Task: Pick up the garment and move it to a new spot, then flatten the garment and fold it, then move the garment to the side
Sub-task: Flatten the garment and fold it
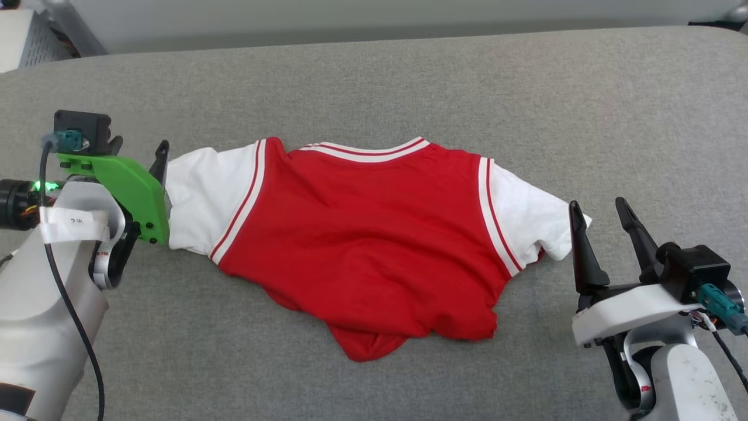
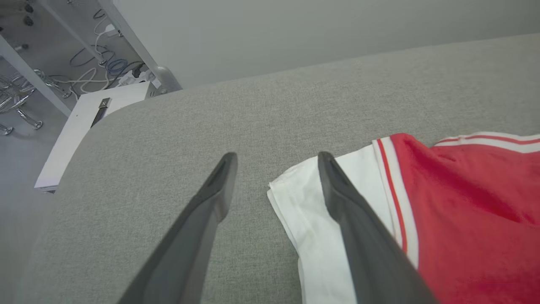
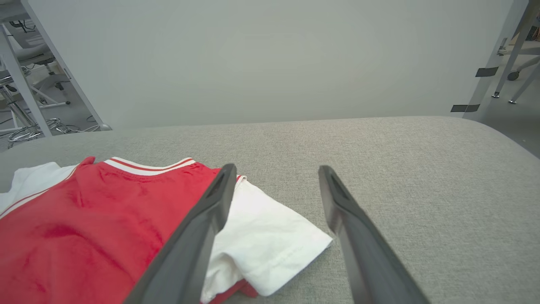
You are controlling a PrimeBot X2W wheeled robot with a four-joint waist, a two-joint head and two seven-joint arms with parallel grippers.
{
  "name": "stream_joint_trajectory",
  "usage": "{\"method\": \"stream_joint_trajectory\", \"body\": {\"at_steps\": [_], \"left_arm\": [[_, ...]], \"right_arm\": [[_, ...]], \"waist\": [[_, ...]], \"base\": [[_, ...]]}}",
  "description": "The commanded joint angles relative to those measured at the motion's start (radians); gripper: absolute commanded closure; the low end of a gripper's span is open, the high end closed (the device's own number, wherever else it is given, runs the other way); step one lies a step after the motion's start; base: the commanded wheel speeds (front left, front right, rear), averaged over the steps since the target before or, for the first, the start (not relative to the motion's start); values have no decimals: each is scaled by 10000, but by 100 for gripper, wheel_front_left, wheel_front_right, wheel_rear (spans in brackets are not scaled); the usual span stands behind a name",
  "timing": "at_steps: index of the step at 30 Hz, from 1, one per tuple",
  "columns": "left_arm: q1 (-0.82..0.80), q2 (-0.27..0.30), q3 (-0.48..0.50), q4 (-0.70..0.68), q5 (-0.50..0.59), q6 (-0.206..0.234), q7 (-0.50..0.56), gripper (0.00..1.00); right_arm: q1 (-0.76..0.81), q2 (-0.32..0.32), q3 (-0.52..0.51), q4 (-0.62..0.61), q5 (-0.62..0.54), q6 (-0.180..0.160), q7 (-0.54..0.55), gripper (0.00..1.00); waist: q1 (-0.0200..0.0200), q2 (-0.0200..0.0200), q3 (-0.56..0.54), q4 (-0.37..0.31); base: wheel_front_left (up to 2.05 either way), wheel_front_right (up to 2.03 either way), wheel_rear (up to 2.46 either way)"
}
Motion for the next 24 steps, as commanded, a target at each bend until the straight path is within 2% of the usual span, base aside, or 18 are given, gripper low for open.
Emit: {"method": "stream_joint_trajectory", "body": {"at_steps": [1,6,10,14,18,24], "left_arm": [[-201,-107,-2,-51,155,71,-460,0],[153,-359,41,-635,325,-109,-2283,0],[1016,-598,95,-1598,424,12,-3366,0],[2281,-859,446,-2990,597,439,-3646,0],[3857,-1327,1341,-4777,1146,873,-3666,0],[5945,-2261,2378,-6220,2054,803,-3669,0]], "right_arm": [[-25,-35,-25,20,-115,-6,47,0],[172,-84,-118,-3,-105,-6,169,0],[442,-117,-204,-31,-83,-6,305,0],[706,-158,-254,-100,-45,-6,479,0],[906,-240,-262,-203,9,-6,724,0],[1060,-601,-268,-273,47,-6,1542,0]], "waist": [[-1,0,-271,227],[-1,0,-783,591],[-1,0,-1234,887],[-1,0,-1534,1088],[-1,0,-1684,1234],[-1,0,-1737,1508]], "base": [[0,0,0],[0,0,0],[0,0,0],[0,0,0],[0,0,0],[0,0,0]]}}
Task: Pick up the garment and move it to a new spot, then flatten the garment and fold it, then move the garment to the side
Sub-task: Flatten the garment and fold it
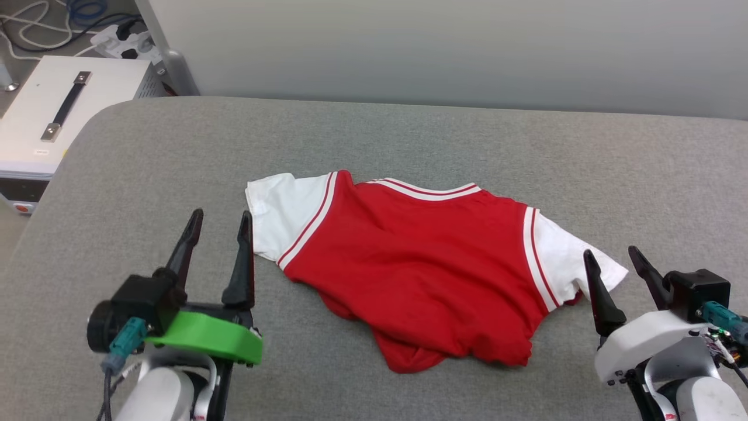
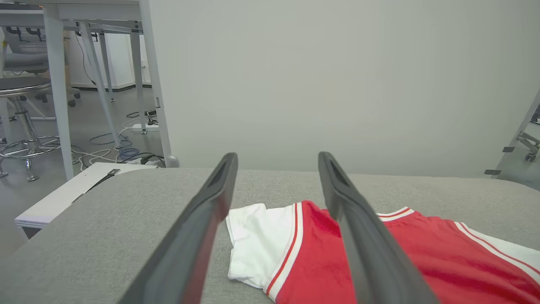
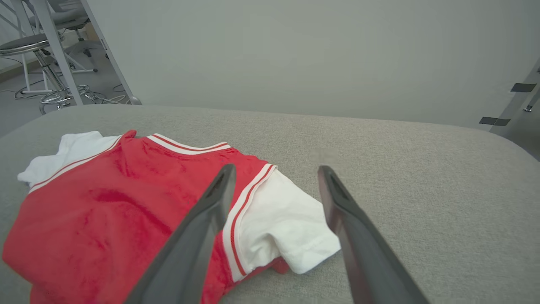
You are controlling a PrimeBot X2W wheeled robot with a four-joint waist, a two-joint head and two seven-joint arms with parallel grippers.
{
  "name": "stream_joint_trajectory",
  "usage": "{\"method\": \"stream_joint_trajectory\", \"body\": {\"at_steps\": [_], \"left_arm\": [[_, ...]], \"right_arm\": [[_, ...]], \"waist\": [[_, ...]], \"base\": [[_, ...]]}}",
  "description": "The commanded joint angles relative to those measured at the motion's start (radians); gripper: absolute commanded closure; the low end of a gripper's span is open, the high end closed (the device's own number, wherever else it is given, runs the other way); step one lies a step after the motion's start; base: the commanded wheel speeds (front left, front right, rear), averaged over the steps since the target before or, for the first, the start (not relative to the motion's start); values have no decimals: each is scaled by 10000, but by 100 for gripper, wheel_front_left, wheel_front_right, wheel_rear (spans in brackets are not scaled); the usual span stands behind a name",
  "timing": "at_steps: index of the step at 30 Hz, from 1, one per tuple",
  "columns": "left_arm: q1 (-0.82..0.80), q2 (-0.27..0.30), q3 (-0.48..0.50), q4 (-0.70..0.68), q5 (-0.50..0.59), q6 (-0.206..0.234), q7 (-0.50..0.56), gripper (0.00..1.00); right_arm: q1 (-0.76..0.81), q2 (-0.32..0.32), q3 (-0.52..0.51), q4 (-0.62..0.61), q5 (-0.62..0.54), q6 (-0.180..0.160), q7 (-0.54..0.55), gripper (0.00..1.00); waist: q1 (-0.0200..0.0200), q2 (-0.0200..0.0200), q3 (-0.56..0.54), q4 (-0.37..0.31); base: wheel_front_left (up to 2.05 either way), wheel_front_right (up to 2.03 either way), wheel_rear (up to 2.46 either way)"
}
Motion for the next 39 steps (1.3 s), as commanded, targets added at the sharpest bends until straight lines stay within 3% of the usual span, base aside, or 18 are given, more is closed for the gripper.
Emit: {"method": "stream_joint_trajectory", "body": {"at_steps": [1,7,14,18,23,31,32,33,39], "left_arm": [[261,-174,104,-107,183,-89,-55,0],[671,-658,273,-122,610,-604,-55,0],[423,-899,321,278,958,-996,-56,0],[247,-1112,359,415,1108,-1190,-56,0],[43,-1394,432,506,1326,-1413,-56,0],[-149,-1742,810,398,1616,-1691,-56,0],[-164,-1772,837,414,1644,-1721,-56,0],[-179,-1810,873,435,1675,-1756,-56,0],[-242,-2014,1074,547,1796,-1914,-57,0]], "right_arm": [[112,-161,8,-29,12,-6,286,0],[-145,-740,-348,-218,270,-6,2360,0],[-1341,-1713,-739,212,934,-6,6395,0],[-2167,-1956,-900,681,1217,-6,7927,0],[-2701,-2219,-889,1557,858,-6,8685,0],[-2752,-2189,-685,2723,567,-6,8405,0],[-2715,-2242,-596,2830,547,-6,8411,54],[-2689,-2322,-488,2927,539,-6,8387,97],[-3080,-2915,-463,2981,358,-6,7856,100]], "waist": [[1,0,-30,186],[1,0,263,552],[1,0,811,906],[1,0,1118,1146],[1,0,1467,1487],[1,0,1842,1820],[1,0,1868,1842],[1,0,1891,1857],[1,0,1986,1891]], "base": [[0,0,0],[0,0,0],[0,0,0],[0,0,0],[0,0,0],[0,0,0],[0,0,0],[0,0,0],[0,0,0]]}}
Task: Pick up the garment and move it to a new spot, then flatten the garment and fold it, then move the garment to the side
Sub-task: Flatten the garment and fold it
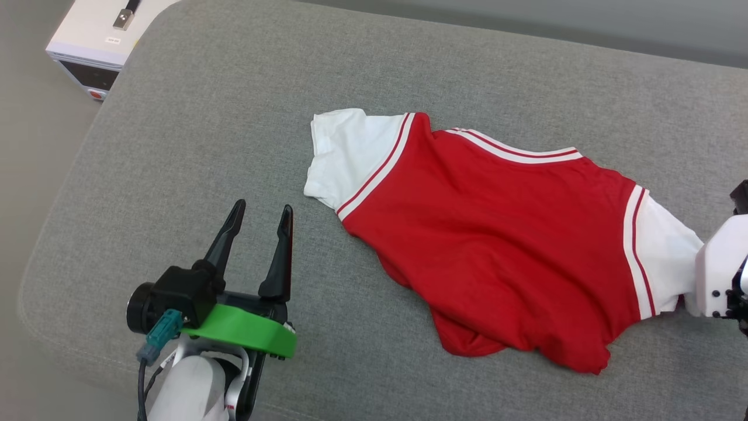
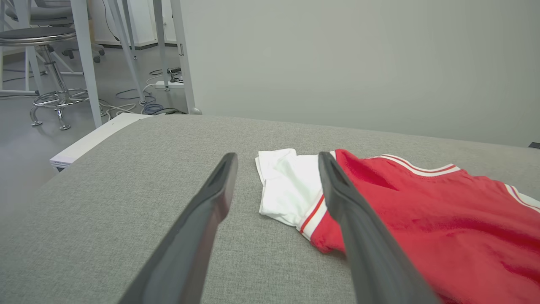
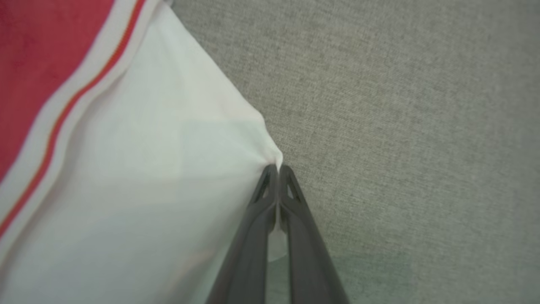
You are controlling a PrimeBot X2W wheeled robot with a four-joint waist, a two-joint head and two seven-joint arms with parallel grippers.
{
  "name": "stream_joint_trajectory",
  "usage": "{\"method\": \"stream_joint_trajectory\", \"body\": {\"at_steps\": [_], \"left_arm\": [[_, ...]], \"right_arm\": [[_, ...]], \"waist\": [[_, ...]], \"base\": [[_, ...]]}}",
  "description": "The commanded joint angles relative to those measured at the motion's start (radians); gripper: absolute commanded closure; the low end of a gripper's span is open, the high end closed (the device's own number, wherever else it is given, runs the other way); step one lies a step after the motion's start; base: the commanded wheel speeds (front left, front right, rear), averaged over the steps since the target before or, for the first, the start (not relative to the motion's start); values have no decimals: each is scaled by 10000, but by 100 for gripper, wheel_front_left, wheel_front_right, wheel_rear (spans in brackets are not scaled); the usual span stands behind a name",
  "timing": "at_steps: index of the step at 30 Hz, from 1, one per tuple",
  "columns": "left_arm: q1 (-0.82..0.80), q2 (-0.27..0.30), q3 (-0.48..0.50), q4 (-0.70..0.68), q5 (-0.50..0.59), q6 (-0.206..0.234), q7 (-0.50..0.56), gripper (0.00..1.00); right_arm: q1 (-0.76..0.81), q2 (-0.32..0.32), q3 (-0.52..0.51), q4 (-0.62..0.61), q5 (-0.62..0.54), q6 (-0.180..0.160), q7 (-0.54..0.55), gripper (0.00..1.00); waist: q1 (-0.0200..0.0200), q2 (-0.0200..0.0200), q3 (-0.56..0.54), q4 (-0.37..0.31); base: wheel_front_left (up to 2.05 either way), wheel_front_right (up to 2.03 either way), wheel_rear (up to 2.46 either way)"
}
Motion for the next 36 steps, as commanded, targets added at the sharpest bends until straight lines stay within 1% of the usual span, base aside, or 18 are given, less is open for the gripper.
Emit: {"method": "stream_joint_trajectory", "body": {"at_steps": [1,6,10,14,17,18,19,20,23,28,32,36], "left_arm": [[-205,-123,56,15,110,-90,-57,0],[-372,-304,140,46,182,-212,-57,0],[-483,-395,177,93,225,-289,-57,0],[-542,-466,211,163,263,-342,-57,0],[-577,-510,212,223,297,-369,-57,0],[-584,-525,222,248,309,-377,-57,0],[-586,-537,233,271,319,-382,-57,0],[-583,-548,249,305,332,-387,-57,0],[-560,-566,314,394,341,-400,-57,0],[-459,-504,499,585,296,-415,-57,0],[-355,-431,696,710,157,-423,-57,0],[-205,-315,866,803,23,-428,-57,0]], "right_arm": [[-111,-222,20,214,-209,-13,-123,100],[-991,-1198,71,366,-830,-13,-817,100],[-1821,-1638,177,736,-1296,-13,-1424,100],[-2447,-1812,380,1468,-1767,-13,-1956,100],[-2638,-1686,467,2103,-1963,-13,-2204,100],[-2673,-1591,432,2334,-2015,-13,-2282,91],[-2688,-1521,377,2519,-2079,-13,-2353,35],[-2693,-1426,270,2754,-2170,-13,-2417,0],[-2659,-1174,159,3204,-2376,-13,-2634,0],[-2732,-699,20,3345,-2416,-13,-3633,0],[-2702,-256,-18,3069,-2108,-13,-4643,0],[-2387,263,-134,2413,-1563,-13,-5831,0]], "waist": [[1,0,45,20],[1,0,203,155],[1,0,327,293],[1,0,387,415],[1,0,377,471],[1,0,358,473],[1,0,327,467],[1,0,280,453],[1,0,82,349],[1,0,-420,-17],[1,0,-878,-401],[1,0,-1275,-816]], "base": [[0,0,0],[0,0,0],[0,0,0],[0,0,0],[0,0,0],[0,0,0],[0,0,0],[0,0,0],[0,0,0],[0,0,0],[0,0,0],[0,0,0]]}}
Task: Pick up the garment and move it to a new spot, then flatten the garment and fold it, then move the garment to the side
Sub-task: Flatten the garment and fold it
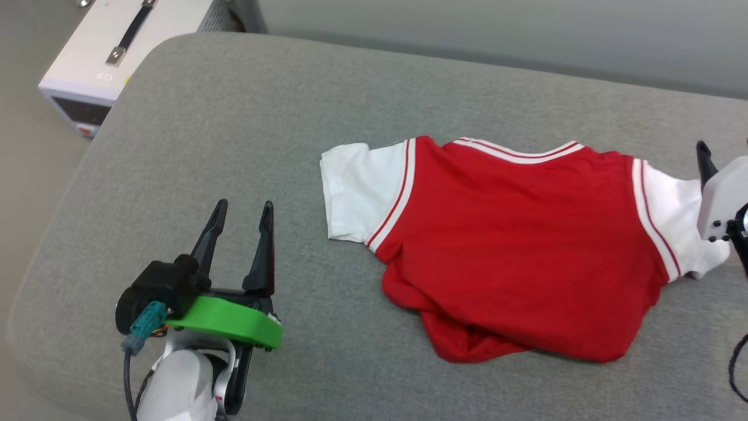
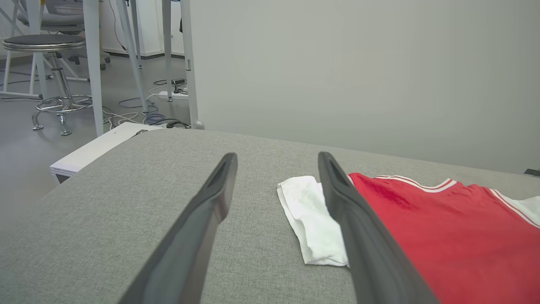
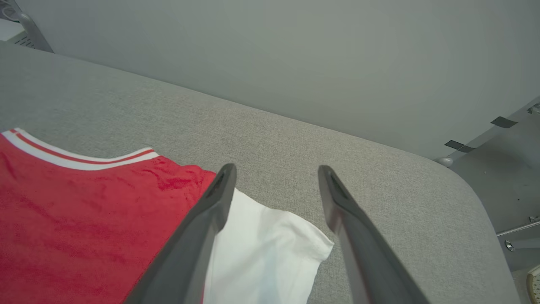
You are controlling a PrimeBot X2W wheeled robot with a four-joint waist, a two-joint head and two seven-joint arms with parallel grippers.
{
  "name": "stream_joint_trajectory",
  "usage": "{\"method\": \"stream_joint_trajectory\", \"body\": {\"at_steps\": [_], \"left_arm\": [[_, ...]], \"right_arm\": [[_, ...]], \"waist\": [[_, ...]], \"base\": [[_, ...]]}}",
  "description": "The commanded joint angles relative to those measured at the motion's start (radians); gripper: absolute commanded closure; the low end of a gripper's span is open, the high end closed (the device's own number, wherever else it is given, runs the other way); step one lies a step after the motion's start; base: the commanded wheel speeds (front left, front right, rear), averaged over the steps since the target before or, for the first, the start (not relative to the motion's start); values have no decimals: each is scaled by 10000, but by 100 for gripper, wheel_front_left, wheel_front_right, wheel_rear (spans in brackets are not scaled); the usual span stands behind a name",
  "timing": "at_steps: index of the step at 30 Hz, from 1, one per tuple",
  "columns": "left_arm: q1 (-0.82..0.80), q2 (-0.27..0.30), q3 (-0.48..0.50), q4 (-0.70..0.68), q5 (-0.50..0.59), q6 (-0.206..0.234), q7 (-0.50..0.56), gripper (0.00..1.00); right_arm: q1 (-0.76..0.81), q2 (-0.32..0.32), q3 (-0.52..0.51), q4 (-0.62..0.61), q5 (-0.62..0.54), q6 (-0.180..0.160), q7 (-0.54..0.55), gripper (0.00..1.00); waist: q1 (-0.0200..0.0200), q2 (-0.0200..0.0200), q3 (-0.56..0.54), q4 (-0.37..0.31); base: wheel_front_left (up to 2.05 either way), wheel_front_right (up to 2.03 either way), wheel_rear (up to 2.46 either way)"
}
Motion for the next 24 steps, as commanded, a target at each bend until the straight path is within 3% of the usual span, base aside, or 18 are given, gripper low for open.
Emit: {"method": "stream_joint_trajectory", "body": {"at_steps": [1,13,19,24], "left_arm": [[139,89,70,51,-116,-55,-55,0],[569,178,271,21,-623,-64,-55,0],[865,132,328,-67,-787,-67,-55,0],[1077,160,288,106,-908,-67,-55,0]], "right_arm": [[289,198,-70,-296,250,-17,-414,0],[3473,1949,-397,-3679,1306,-17,-3236,0],[4886,2705,-452,-4574,1533,-17,-3832,0],[5438,2958,-322,-4754,1628,-17,-3970,0]], "waist": [[-1,-1,-544,-572],[-1,-1,-963,-1462],[-1,-1,-1030,-1722],[-1,-1,-1054,-1882]], "base": [[0,0,0],[0,0,0],[0,0,0],[0,0,0]]}}
